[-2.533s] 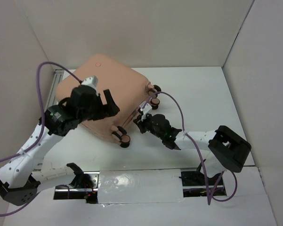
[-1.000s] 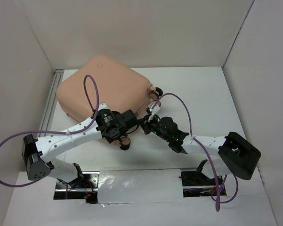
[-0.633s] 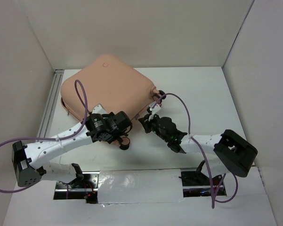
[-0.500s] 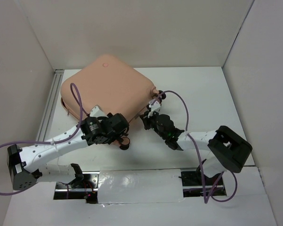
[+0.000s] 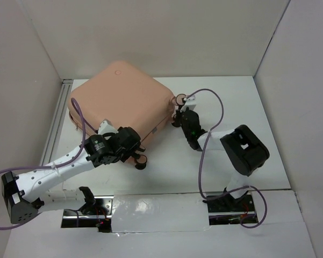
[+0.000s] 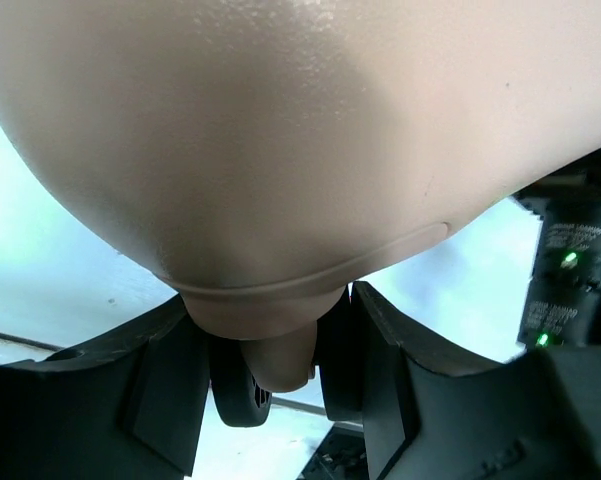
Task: Pack the luggage
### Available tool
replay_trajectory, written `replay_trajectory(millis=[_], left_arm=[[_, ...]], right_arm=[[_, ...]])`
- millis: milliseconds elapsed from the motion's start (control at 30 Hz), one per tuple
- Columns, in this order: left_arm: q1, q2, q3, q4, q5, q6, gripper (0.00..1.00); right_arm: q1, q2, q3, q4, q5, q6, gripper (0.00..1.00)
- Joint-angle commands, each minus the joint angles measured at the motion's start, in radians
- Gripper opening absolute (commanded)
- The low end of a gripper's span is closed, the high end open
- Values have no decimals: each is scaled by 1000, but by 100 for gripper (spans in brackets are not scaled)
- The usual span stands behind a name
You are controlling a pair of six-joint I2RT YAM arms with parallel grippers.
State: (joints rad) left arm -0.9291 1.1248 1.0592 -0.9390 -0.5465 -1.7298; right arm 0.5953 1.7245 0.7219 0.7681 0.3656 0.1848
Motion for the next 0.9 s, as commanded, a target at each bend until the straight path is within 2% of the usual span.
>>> replay_trajectory(millis=[0,167,200,300,333,433,500,567,600,633,700,733,867], left_arm=[[39,-42,-70,-242,-59,93,0],[72,-51,-114,-251,-30,113,0],[84,-51,-114,-251,-30,124,0],[107,-51,-123,-224,-7,174,0],[107,-25,-111,-213,-7,185,0],[107,-13,-88,-202,-21,226,0],[116,-2,-79,-202,-61,265,0],[130,-2,-79,-189,-85,336,0],[141,-2,-79,-188,-86,357,0],[141,-2,-79,-175,-98,371,0],[141,-45,-88,-165,-98,397,0],[151,-62,-88,-155,-98,406,0],[186,-154,-128,-112,-89,475,0]], right_arm=[[-204,76,56,18,93,168,0],[-313,161,93,203,-156,258,0],[-328,196,105,235,-266,268,0],[-362,240,168,296,-451,202,0],[-371,241,192,242,-584,141,0],[-371,175,160,211,-611,92,0],[-362,115,64,220,-594,38,1],[-351,47,51,116,-622,-2,8],[-351,37,51,81,-640,-21,15],[-341,37,51,50,-715,-40,19],[-341,37,40,36,-810,-76,25],[-332,37,31,36,-908,-96,36],[-312,47,-21,103,-1001,-142,45]])
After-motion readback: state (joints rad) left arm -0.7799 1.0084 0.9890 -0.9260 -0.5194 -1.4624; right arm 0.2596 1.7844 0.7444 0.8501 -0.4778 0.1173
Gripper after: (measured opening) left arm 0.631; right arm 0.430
